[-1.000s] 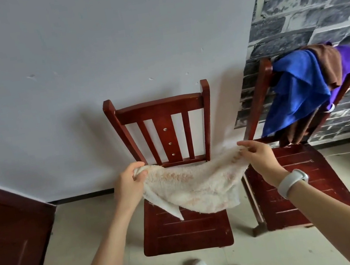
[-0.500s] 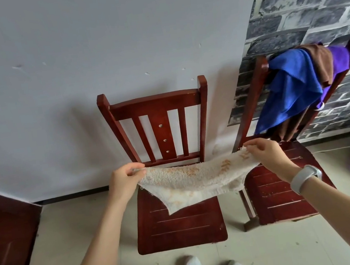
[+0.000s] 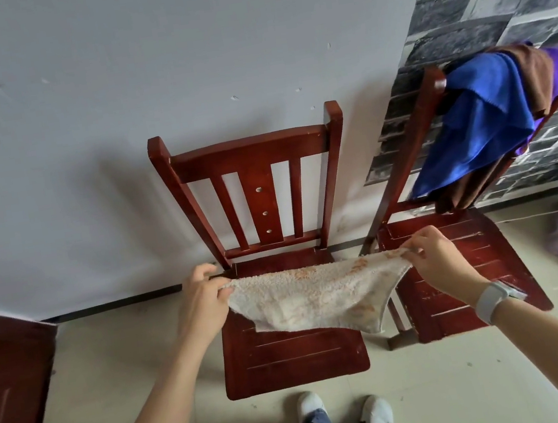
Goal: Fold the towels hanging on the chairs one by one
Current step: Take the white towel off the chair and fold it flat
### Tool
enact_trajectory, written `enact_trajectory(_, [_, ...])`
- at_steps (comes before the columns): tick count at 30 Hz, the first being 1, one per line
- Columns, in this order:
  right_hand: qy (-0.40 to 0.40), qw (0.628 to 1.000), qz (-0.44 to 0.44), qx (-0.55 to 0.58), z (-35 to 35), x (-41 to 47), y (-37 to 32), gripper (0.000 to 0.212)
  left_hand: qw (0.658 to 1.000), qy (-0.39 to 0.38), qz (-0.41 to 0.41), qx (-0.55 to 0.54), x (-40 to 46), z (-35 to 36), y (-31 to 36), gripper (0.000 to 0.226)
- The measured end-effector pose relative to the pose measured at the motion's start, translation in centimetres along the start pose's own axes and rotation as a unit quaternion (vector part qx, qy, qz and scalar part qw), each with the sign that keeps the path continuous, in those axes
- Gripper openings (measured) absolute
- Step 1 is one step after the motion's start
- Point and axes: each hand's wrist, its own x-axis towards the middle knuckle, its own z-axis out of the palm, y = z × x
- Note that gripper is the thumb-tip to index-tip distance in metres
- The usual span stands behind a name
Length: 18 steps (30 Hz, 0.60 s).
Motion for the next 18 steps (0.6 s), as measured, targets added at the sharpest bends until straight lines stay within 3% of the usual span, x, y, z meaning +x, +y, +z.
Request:
enact_trajectory(5, [0.030,0.998,0.029,0.042,1.5,1.3,-0.7,0.017,0.997,0.035,-0.039,-0.050,2.1,0.2,-1.0,0.026])
enact_trajectory(9, [0.063,0.989,0.070,0.115,2.6,1.6,-1.6,0.016,0.970,0.043,-0.108,-0.215,3.0,0.1,-1.1,0.025])
enact_trajectory(16, [-0.079,0.982,0.138,0.100,5.9,-1.7,0.9,0.011,0.959,-0.089,-0.135,-0.232,-1.2,3.1,-5.5,0.017])
enact_trajectory(18, [-0.105,0.978,0.146,0.110,6.5,-2.5,1.7,0.021,0.957,-0.102,-0.144,-0.229,-2.0,3.6,-6.8,0.022])
